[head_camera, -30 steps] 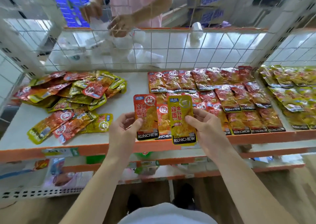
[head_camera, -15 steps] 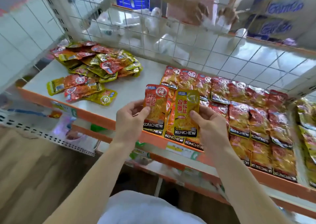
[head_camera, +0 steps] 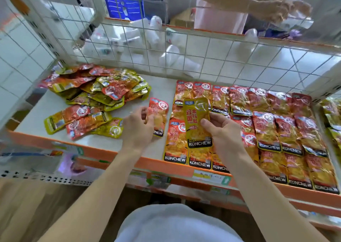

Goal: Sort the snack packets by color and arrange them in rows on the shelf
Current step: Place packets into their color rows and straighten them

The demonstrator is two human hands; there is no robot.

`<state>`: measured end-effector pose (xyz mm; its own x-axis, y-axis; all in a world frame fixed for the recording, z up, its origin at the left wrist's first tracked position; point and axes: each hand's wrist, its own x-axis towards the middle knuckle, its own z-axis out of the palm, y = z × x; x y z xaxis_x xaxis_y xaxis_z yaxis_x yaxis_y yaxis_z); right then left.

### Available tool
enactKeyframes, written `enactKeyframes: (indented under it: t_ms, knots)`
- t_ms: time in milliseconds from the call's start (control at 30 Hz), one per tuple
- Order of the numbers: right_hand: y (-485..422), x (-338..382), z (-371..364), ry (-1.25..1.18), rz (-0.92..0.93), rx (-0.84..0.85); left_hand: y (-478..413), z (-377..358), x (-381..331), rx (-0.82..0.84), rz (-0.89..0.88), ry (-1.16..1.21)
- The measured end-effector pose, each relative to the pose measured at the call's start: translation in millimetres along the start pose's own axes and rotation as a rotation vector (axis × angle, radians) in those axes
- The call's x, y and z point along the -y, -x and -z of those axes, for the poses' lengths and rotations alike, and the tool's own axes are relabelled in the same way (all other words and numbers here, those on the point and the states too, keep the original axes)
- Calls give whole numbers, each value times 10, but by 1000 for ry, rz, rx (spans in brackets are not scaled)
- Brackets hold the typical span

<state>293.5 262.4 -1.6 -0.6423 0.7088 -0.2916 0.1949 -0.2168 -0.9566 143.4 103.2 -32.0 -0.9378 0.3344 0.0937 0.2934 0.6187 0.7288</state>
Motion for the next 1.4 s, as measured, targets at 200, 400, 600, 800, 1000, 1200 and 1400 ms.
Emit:
enactKeyframes:
  t_ms: [200,400,600,800,1000,1200,1400]
  knots:
    - [-80,-79,-163,-1,17,-28,19,25,283,123,-539,-284]
    - [-123,-99,-256,-45,19,-109,-169,-52,373,316,-613,-339]
    - [-199,-15,-306,-89,28,-138,-675,-284,221,349,-644,-416]
    - [-237,5,-308,-112,41,-179,-896,-434,113,338,-647,-448]
    - [-174,-38,-253,-66,38,-250,-1004,-476,156,337,-650,-415]
    - [-43,-113,-107,-17,49,-246,-781,-447,117,259,-678,-235]
    - [193,-87,206,-80,92,-256,-335,-377,-336,195,-757,-87]
